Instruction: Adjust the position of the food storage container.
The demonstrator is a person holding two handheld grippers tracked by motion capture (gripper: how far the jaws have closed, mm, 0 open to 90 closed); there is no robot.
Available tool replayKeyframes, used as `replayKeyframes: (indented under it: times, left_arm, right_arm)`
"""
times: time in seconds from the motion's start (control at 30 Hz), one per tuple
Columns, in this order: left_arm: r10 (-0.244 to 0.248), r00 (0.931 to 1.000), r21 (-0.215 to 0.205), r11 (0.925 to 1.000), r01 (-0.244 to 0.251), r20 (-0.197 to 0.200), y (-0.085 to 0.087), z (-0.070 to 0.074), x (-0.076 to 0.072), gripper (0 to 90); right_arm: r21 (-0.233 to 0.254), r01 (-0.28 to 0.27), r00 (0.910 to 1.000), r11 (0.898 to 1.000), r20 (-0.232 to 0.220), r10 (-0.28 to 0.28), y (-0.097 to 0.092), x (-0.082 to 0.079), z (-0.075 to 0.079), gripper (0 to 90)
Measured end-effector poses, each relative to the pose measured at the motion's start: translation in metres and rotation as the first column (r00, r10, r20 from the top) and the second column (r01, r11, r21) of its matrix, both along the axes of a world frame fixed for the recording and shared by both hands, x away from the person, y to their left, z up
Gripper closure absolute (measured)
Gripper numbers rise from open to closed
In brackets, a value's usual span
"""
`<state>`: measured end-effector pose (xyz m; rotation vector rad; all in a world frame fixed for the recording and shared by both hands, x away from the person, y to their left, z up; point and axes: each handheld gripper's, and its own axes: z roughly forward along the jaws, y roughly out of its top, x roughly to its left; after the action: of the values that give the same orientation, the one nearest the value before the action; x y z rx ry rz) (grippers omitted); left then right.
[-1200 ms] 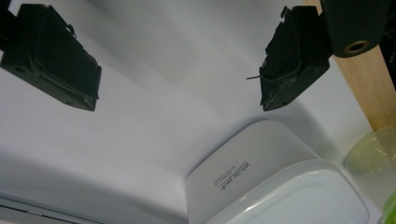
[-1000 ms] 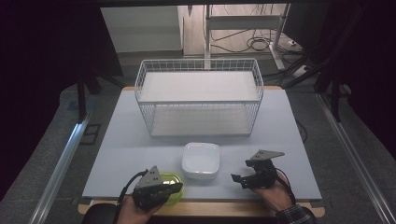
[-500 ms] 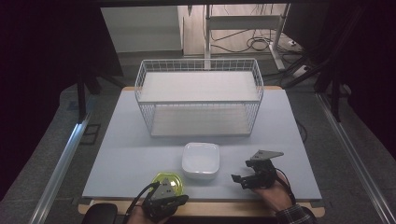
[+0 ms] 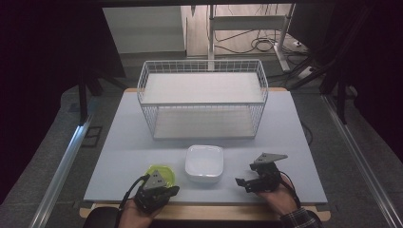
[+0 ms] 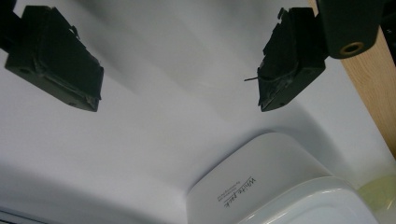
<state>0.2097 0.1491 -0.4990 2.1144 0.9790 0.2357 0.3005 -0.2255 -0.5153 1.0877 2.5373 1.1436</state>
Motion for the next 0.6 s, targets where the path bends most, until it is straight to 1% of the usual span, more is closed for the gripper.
replayKeyframes:
  times: [0.13, 0.3, 0.37, 0.47, 0.53, 0.6]
  left_arm:
    - [0.029, 0.9996, 0.0, 0.9996, -0.029, -0.006, 0.011, 0.0, 0.007, 89.7]
    - [0.065, 0.9979, 0.01, 0.9978, -0.065, 0.0, 0.023, 0.0, 0.016, 89.7]
    - [0.077, 0.997, 0.008, 0.997, -0.077, 0.001, 0.027, -0.001, 0.02, 89.7]
    - [0.101, 0.9948, 0.012, 0.9948, -0.101, 0.009, 0.034, -0.001, 0.028, 89.7]
    - [0.116, 0.9932, 0.004, 0.9932, -0.116, 0.009, 0.038, -0.002, 0.032, 89.7]
    - [0.131, 0.9913, 0.009, 0.9913, -0.131, 0.015, 0.044, -0.002, 0.037, 89.7]
  right_arm:
    - [-0.001, -0.001, 1.0, 1.0, -0.001, 0.001, 0.0, 0.0, 0.0, 15.2]
    - [-0.005, -0.004, 1.0, 1.0, 0.002, 0.004, 0.0, 0.0, 0.0, 15.2]
    - [-0.004, -0.005, 1.0, 1.0, 0.002, 0.005, 0.0, 0.0, -0.001, 15.2]
    - [-0.006, -0.007, 1.0, 1.0, 0.001, 0.007, 0.001, 0.0, -0.001, 15.2]
    - [-0.009, -0.008, 1.0, 1.0, 0.001, 0.008, 0.001, 0.0, 0.0, 15.4]
    - [-0.01, -0.008, 1.0, 1.0, -0.001, 0.008, 0.001, 0.0, -0.001, 15.5]
